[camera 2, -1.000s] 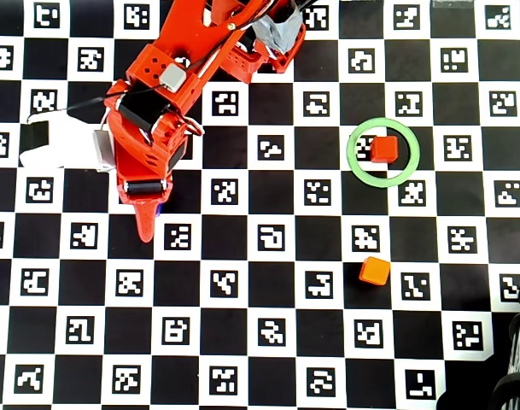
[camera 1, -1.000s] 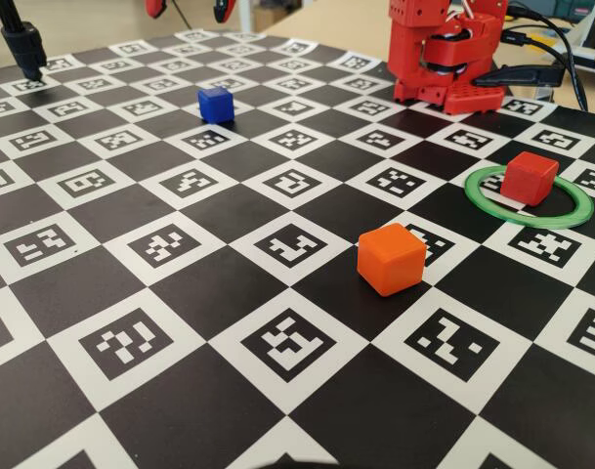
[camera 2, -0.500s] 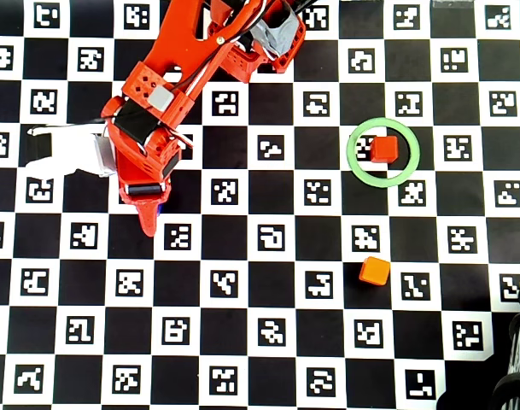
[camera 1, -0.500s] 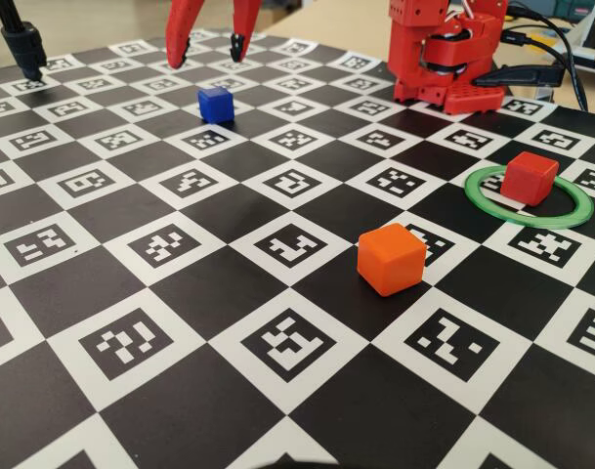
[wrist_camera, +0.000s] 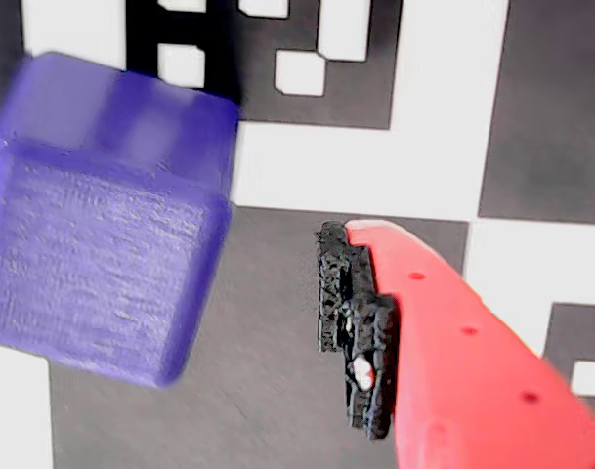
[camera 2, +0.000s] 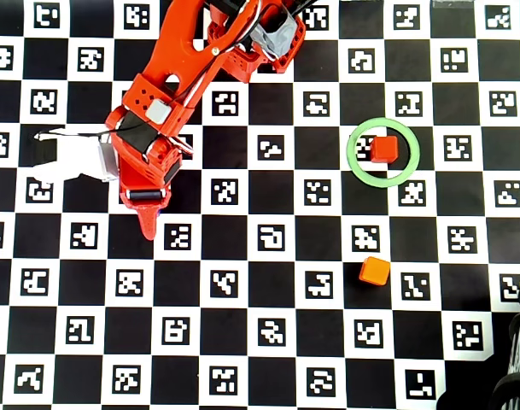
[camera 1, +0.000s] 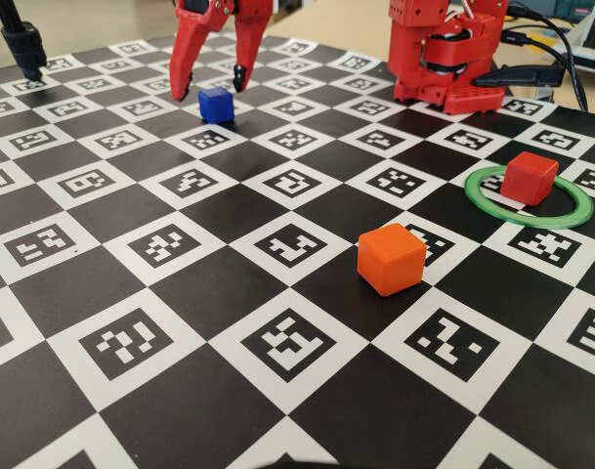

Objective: Grab the red cube then put it in the green circle then put the blue cube on top and finally the orange cube on top

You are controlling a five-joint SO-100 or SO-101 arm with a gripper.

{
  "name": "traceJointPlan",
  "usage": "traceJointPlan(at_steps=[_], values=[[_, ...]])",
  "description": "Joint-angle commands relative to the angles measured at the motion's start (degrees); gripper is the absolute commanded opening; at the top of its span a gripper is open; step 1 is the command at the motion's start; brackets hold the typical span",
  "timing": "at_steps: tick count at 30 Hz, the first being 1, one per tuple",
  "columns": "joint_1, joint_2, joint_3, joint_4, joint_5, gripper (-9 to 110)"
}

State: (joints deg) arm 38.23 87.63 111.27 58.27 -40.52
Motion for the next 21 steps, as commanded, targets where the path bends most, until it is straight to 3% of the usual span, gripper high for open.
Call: traceJointPlan(at_steps=[1,21], values=[[-0.1,0.6,-0.3,-1.4,0.4,45],[-2.7,-1.8,0.7,-4.0,3.8,45]])
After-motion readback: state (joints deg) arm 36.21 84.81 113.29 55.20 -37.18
